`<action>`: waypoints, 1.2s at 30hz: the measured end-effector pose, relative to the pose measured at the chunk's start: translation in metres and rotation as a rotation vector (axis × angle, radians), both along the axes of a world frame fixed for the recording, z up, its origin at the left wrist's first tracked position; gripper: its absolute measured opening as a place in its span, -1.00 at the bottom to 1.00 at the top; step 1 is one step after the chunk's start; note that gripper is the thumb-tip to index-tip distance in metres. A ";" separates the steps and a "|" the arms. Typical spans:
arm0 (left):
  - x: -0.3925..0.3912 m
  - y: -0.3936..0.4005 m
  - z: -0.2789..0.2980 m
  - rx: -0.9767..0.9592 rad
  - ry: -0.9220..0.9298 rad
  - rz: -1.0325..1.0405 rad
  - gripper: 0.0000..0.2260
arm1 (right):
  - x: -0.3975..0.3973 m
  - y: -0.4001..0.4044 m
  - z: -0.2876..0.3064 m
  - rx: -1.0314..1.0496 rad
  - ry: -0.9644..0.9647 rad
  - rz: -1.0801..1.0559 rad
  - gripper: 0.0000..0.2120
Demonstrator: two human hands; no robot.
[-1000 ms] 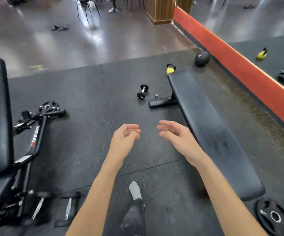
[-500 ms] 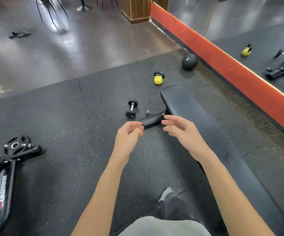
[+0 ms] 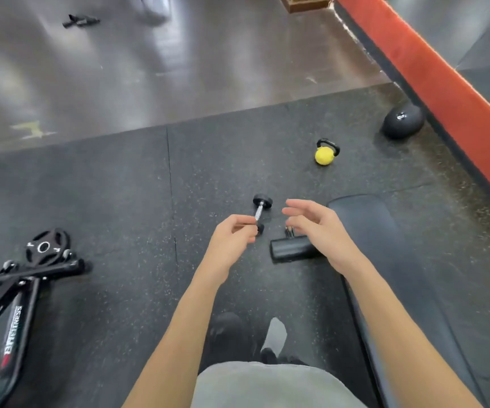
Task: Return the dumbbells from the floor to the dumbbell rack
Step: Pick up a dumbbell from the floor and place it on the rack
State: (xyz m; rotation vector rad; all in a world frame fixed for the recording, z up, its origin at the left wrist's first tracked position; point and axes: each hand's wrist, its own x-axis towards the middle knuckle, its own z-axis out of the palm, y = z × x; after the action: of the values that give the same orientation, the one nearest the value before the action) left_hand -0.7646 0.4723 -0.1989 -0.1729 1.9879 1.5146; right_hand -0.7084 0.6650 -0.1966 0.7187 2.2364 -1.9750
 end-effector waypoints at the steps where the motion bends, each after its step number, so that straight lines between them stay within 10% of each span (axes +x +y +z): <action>1: -0.019 0.007 -0.002 -0.005 -0.015 0.018 -0.85 | -0.023 0.008 -0.002 0.003 -0.018 0.016 -0.69; 23: -0.378 0.092 -0.055 0.006 -0.065 0.559 -0.81 | -0.470 0.094 -0.030 0.078 -0.141 0.499 -0.67; 36: -0.409 0.178 -0.245 -0.198 -0.298 0.987 -0.76 | -0.565 0.116 -0.248 0.094 -0.463 0.842 -0.64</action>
State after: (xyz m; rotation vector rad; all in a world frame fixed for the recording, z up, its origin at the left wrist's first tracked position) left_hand -1.1733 0.6501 -0.4442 -1.5454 1.8647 1.6654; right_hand -1.2733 0.7813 -0.4447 0.1421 1.8863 -1.1647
